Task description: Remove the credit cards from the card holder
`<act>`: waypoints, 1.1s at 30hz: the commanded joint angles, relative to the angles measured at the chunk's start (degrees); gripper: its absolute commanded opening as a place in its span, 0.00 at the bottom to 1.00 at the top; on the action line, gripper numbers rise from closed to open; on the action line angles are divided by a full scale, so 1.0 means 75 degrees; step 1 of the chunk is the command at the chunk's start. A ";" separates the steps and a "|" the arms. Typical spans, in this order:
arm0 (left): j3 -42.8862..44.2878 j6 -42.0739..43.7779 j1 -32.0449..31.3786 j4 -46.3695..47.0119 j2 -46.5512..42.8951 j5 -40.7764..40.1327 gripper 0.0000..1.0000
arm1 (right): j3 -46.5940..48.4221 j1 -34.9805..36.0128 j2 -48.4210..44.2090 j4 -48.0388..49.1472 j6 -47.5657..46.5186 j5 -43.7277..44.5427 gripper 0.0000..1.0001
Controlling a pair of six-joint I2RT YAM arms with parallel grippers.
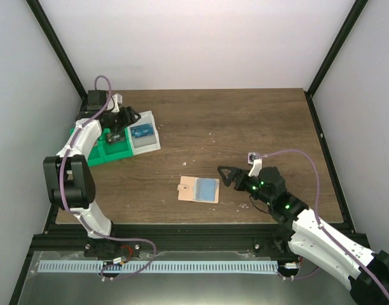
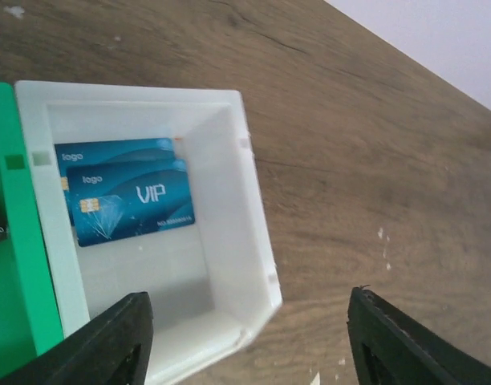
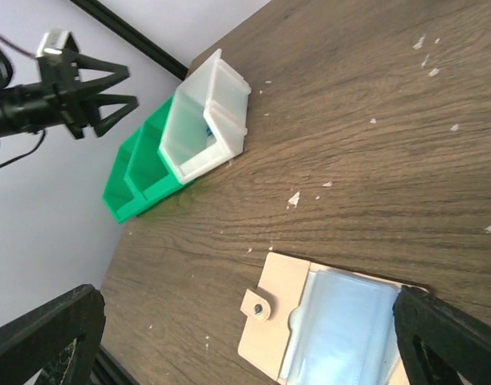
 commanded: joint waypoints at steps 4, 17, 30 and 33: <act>-0.0973 -0.0074 -0.0205 0.0333 -0.1283 0.0594 0.90 | 0.0839 0.0019 -0.0139 -0.1089 -0.0568 0.0821 1.00; -0.3079 -0.0439 -0.1113 0.1627 -0.4490 0.1844 1.00 | 0.2112 0.0018 -0.0125 -0.2191 -0.0911 0.1671 1.00; -0.3952 -0.0384 -0.1689 0.1926 -0.6162 0.2215 1.00 | 0.3385 0.0019 0.0448 -0.2570 -0.1254 0.1777 1.00; -0.4123 -0.0501 -0.1689 0.2052 -0.6354 0.2142 1.00 | 0.3201 0.0019 0.0451 -0.2481 -0.1081 0.1701 1.00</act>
